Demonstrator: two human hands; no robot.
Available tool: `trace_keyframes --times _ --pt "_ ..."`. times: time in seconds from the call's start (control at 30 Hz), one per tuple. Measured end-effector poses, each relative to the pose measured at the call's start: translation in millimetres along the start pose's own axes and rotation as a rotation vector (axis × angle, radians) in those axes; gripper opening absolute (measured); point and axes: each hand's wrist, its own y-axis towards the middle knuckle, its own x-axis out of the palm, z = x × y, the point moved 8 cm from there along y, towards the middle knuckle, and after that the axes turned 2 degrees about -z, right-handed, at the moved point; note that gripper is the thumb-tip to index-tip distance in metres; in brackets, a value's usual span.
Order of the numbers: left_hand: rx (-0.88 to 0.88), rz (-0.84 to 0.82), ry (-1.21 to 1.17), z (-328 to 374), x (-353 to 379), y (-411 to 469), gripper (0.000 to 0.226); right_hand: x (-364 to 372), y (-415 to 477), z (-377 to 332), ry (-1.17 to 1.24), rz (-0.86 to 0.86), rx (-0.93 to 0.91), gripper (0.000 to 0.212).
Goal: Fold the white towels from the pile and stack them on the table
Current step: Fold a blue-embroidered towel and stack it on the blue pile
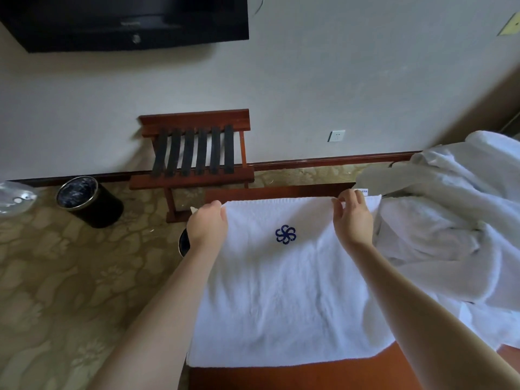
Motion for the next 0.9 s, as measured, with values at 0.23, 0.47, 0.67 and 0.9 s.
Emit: trace_keyframes --times 0.23,0.47,0.67,0.9 --pt "-0.099 -0.265 0.158 -1 38 25 0.014 50 16 16 -0.062 -0.186 0.056 0.016" --pt "-0.109 -0.383 0.223 -4 85 49 0.015 109 24 48 -0.138 -0.313 0.138 0.014" --pt "-0.025 -0.39 0.229 0 110 74 0.012 136 42 55 -0.235 -0.407 0.107 0.021" --pt "0.163 -0.27 0.224 -13 118 64 0.028 131 38 55 -0.21 -0.371 -0.04 0.018"
